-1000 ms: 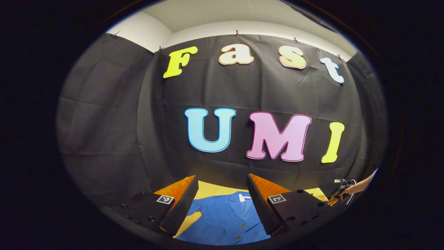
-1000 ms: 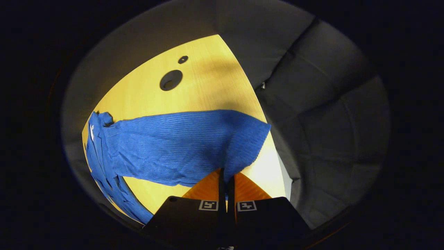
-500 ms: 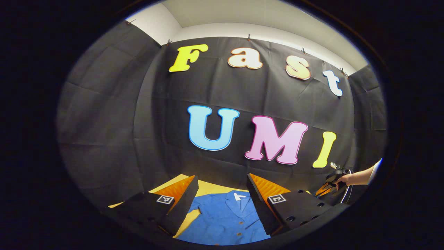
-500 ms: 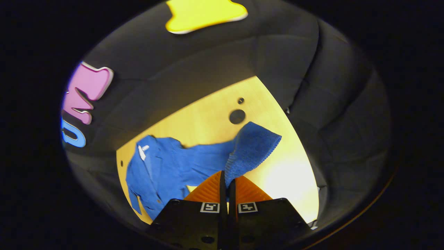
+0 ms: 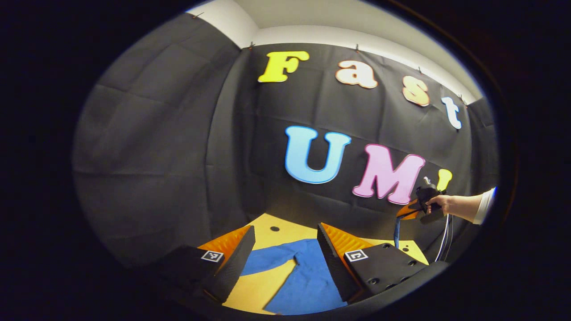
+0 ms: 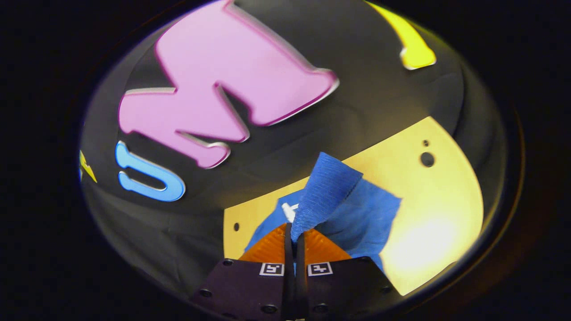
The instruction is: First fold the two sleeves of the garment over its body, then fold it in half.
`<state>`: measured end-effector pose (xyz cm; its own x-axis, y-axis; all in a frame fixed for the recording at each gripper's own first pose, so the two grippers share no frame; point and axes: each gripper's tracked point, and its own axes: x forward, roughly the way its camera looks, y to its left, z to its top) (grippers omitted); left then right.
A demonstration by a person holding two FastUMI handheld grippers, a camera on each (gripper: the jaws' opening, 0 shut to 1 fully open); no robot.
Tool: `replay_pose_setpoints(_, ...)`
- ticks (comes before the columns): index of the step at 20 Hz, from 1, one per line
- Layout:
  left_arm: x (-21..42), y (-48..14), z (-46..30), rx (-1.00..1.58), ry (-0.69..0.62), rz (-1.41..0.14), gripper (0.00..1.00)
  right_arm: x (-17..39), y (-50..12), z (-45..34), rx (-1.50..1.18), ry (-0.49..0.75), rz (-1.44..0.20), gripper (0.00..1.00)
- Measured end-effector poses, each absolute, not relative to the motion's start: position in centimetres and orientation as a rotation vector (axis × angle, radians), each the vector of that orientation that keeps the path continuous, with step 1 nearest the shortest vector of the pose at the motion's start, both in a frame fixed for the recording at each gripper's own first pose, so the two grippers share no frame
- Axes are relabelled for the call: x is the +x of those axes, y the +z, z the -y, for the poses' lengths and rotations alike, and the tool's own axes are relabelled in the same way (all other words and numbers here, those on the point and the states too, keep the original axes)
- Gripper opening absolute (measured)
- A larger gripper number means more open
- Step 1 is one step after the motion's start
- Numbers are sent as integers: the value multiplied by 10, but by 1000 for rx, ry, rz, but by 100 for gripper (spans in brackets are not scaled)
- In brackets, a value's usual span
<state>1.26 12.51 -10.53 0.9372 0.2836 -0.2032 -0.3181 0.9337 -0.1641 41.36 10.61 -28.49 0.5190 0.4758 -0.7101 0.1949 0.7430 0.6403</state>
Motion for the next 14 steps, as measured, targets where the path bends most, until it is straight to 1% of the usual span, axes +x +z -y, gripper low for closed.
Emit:
replay_pose_setpoints(3,-16,-122,-160,-175,397,-230,81,396,-324,-199,710,308,-1121,4)
replay_pose_setpoints(6,-45,-131,-193,-170,493,-271,81,380,-378,-273,641,370,-1218,4)
replay_pose_setpoints(9,-58,-144,-209,-214,562,-312,81,358,-433,-317,562,381,-1312,5)
replay_pose_setpoints(11,-61,-160,-214,-260,586,-351,81,344,-466,-337,572,377,-1395,4)
replay_pose_setpoints(12,-65,-168,-214,-290,599,-377,84,341,-480,-341,578,366,-1426,4)
replay_pose_setpoints(13,-67,-175,-214,-320,613,-401,81,340,-492,-346,588,351,-1440,5)
replay_pose_setpoints(14,-70,-181,-216,-345,627,-416,81,341,-502,-351,603,338,-1451,5)
